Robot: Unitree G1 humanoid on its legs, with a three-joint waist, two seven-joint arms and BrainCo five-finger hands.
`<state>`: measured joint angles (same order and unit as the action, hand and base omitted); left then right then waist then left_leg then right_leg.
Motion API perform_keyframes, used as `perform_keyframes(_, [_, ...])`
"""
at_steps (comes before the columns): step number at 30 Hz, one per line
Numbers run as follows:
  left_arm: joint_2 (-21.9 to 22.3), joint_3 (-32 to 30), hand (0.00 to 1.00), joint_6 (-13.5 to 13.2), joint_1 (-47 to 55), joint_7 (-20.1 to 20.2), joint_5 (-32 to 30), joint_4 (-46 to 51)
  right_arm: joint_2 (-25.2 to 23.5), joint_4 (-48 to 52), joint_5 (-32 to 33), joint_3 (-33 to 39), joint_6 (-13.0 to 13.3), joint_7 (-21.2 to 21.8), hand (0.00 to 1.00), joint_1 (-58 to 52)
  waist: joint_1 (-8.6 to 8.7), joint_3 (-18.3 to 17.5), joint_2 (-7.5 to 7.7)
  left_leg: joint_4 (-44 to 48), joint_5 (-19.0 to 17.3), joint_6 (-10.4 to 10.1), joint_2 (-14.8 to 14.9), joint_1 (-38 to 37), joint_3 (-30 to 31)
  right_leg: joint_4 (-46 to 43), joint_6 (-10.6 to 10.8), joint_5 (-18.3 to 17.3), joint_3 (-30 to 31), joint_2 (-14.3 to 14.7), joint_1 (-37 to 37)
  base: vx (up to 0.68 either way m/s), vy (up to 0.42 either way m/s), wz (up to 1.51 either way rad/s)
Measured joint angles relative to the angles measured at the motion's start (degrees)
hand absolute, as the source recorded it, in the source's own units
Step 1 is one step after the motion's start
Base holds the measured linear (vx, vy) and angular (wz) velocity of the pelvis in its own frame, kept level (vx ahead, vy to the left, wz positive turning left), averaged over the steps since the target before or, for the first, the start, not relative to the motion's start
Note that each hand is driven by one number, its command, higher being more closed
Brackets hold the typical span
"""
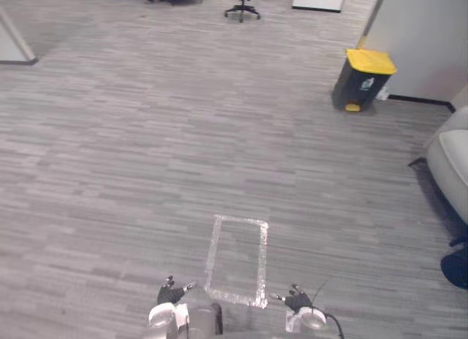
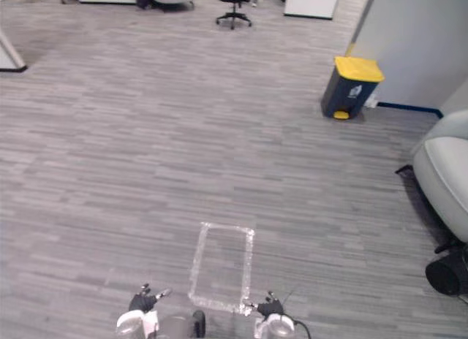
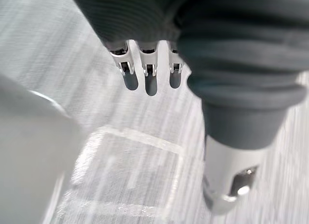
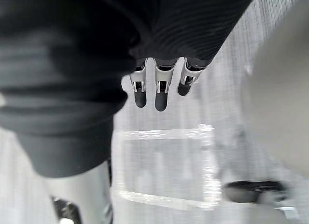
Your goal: Organize the slippers on the shoe rack
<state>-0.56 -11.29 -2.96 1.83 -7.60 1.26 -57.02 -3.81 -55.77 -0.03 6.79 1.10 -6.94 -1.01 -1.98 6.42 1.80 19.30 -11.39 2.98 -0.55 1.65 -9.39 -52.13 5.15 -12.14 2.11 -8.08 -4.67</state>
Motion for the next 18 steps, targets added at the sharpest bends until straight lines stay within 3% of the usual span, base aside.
perform_keyframes(2, [0.23,-0.08,0.00,0.01,0.12,0.01,-0.02,-0.52,0.29,0.54,0.00,0.06,0.05,0.03,0.00,-0.06,0.03,0.48,-0.69,-4.93,-0.01,0.02,0.46,-6.51,-1.54,-1.29,-1.80,-1.54,-3.85,-0.19,-2.06,0.30,0.128,-0.43])
perform_keyframes(4, [0.21,-0.13,0.00,0.07,-0.05,0.07,-0.10,-0.99,0.30,0.69,-0.04,0.46,0.12,0.10,0.00,-0.04,0.19,0.39,-0.33,-8.83,-0.27,-0.23,1.13,-9.99,-2.38,3.01,-1.94,-3.01,-7.96,0.31,-4.26,0.23,0.076,-0.23])
perform_keyframes(7, [0.31,-0.53,0.00,0.22,-0.52,0.24,-0.56,-1.19,0.27,0.76,-0.05,2.67,0.43,0.07,0.00,0.64,0.70,0.56,-0.38,-11.24,-1.38,-1.38,2.14,-12.17,-4.29,15.30,-2.32,-3.09,-16.41,0.19,-7.86,0.25,0.005,-0.31])
perform_keyframes(9, [0.29,-0.71,0.00,0.64,-0.46,0.31,-1.27,-1.58,0.24,0.71,-0.07,2.60,0.41,0.09,0.00,1.24,0.87,0.99,-1.02,-11.10,-2.39,-3.10,3.32,-13.97,-6.52,26.43,-4.43,1.24,-22.20,1.79,-8.06,0.34,-0.062,-0.59])
perform_keyframes(11, [0.23,-0.69,0.00,0.66,-0.50,0.52,-1.30,-1.93,0.23,0.76,-0.07,2.66,0.58,0.03,0.00,1.07,1.69,1.00,-0.22,-10.85,-3.51,-4.73,2.73,-15.66,-6.51,31.69,-6.45,6.13,-21.95,2.20,-7.03,0.31,-0.123,-0.18])
perform_keyframes(12, [0.75,-0.75,0.00,0.79,-0.50,0.63,-1.64,-2.32,0.14,1.02,-0.12,2.72,0.56,0.05,0.00,0.95,2.05,0.85,0.07,-9.82,-5.38,-5.52,2.88,-16.98,-5.50,31.43,-8.52,7.60,-21.42,2.47,-6.13,0.35,-0.181,0.02])
perform_keyframes(14, [1.78,-0.71,0.00,0.71,-0.56,1.36,-2.69,-1.69,0.36,0.89,-0.12,3.72,0.55,0.04,0.00,0.90,1.98,0.90,-1.03,-3.06,-6.02,-6.30,5.01,-16.04,-3.99,31.38,-8.63,4.72,-21.36,4.04,-4.49,0.34,-0.249,-0.01])
perform_keyframes(15, [2.14,-0.94,0.00,0.70,-0.57,1.51,-3.24,-0.54,0.45,0.95,-0.12,3.42,0.52,0.08,0.00,0.81,2.18,0.84,-1.54,7.30,-6.20,-6.71,6.62,-11.89,-2.24,32.73,-8.35,3.60,-21.16,5.46,-2.76,0.28,-0.268,-0.22])
perform_keyframes(16, [2.60,-1.63,0.00,0.71,-0.28,1.67,-3.40,0.40,0.70,1.11,-0.10,2.18,0.52,0.08,0.00,0.52,2.09,0.44,-2.72,19.17,-4.67,-8.61,9.02,-6.56,-0.09,34.08,-8.78,3.21,-20.40,7.61,-1.29,0.31,-0.248,-0.44])
perform_keyframes(18, [3.47,-2.97,0.00,0.69,0.15,1.67,-3.38,0.97,1.23,0.96,-0.06,0.71,0.44,0.08,0.00,0.60,1.52,0.57,-4.00,34.23,-2.94,-9.80,12.49,0.15,2.54,34.67,-10.22,2.00,-16.95,11.33,0.33,0.35,-0.121,-1.07])
